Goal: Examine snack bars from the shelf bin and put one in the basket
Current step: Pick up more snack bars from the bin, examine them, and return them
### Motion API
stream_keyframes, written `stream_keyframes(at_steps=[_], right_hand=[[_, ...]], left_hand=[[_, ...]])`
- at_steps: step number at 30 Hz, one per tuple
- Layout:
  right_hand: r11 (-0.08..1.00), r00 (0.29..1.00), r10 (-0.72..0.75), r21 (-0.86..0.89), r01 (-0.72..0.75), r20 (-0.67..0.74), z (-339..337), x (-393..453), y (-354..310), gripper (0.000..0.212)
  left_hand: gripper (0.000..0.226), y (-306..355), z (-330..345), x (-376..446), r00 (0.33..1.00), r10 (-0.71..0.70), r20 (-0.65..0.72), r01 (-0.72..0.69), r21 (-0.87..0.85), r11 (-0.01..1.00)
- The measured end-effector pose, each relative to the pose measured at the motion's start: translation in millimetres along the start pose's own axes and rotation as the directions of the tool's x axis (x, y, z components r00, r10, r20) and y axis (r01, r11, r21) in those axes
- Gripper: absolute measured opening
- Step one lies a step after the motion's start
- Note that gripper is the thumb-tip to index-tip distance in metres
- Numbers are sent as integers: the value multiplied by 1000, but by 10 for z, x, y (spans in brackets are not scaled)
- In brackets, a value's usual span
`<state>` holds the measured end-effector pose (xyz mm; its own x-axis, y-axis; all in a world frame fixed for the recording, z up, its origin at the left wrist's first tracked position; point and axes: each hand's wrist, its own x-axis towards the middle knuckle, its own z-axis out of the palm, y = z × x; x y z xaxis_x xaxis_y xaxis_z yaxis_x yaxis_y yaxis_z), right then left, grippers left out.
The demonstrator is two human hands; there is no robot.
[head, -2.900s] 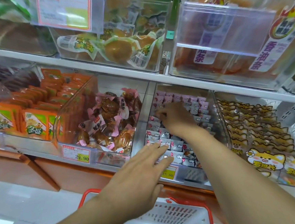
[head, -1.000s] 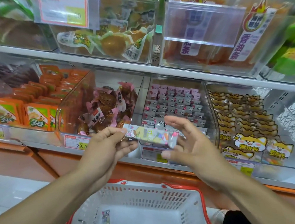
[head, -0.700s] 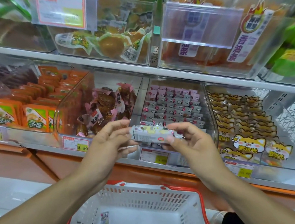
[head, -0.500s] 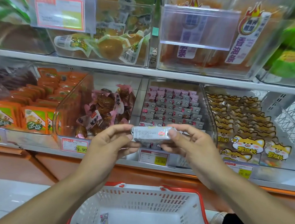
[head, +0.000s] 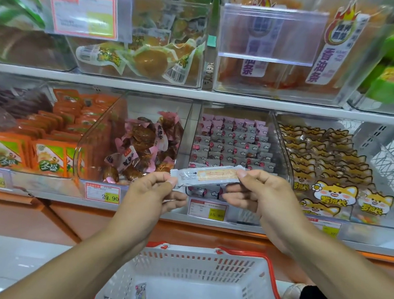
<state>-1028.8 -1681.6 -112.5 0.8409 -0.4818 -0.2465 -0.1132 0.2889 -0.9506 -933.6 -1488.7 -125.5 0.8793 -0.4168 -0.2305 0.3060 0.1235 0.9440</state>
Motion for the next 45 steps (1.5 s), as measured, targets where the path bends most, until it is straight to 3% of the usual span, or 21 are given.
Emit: stream_keyframes(at_steps=[5, 8, 12, 15, 19, 21, 23, 27, 31, 33, 34, 35, 36, 37, 39, 40, 45], right_hand=[[995, 997, -66, -77, 62, -44, 13, 16, 21, 25], [997, 997, -70, -22, 69, -24, 18, 47, 23, 18], [996, 994, -90, 30, 88, 62, 15, 82, 44, 11], [990, 966, -136, 64, 125, 218, -19, 112, 37, 39], [952, 899, -207, -134, 277, 385, -80, 135, 42, 63], [910, 888, -265, -207, 359, 375, -92, 153, 40, 58], [874, 887, -328, -251, 415, 324, -89, 167, 21, 47], [858, 907, -351, -308, 411, 231, -104, 187, -38, 36], [940, 937, -304, -107, 324, 169, -32, 259, -83, 36], [953, 953, -302, -1, 302, 23, -8, 370, -133, 39], [951, 949, -307, 6, 308, -68, -3, 442, -166, 38], [946, 934, -322, -28, 322, -154, -4, 519, -200, 36], [936, 908, -353, -99, 339, -225, -4, 607, -230, 34], [914, 877, -400, -188, 359, -266, 1, 696, -254, 33], [831, 818, -524, -354, 429, -238, 40, 876, -285, 33], [779, 795, -575, -427, 460, -194, 80, 967, -290, 31], [575, 777, -629, -678, 457, -9, 290, 1381, -237, 29]], left_hand=[[7, -19, 10, 38, 999, 25, -38, -24, 30, 999], [5, -22, -8, 55, 998, 41, -47, -39, 57, 998], [28, -11, -25, 73, 999, 22, -46, -19, 63, 998], [32, 15, -7, 94, 997, -44, -61, 40, -67, 997], [34, 52, 2, 117, 987, -160, 4, 155, -276, 949], [40, 72, -12, 134, 970, -239, 38, 237, -361, 902], [30, 92, -16, 129, 942, -321, 98, 331, -417, 846], [22, 107, 1, 122, 898, -390, 204, 440, -444, 781], [17, 104, 65, 137, 927, -317, 201, 374, -433, 820], [21, 80, 103, 141, 963, -213, 165, 254, -292, 922], [22, 68, 130, 125, 983, -115, 141, 129, -96, 987], [22, 46, 143, 101, 991, 21, 134, -45, 176, 983], [23, 15, 146, 76, 971, 170, 171, -229, 436, 870], [28, -16, 153, 46, 925, 280, 258, -380, 612, 694], [43, -99, 181, 8, 848, 318, 423, -524, 753, 397], [50, -146, 205, -4, 838, 294, 460, -540, 779, 320], [62, -240, 263, -12, 830, 264, 491, -551, 792, 262]])
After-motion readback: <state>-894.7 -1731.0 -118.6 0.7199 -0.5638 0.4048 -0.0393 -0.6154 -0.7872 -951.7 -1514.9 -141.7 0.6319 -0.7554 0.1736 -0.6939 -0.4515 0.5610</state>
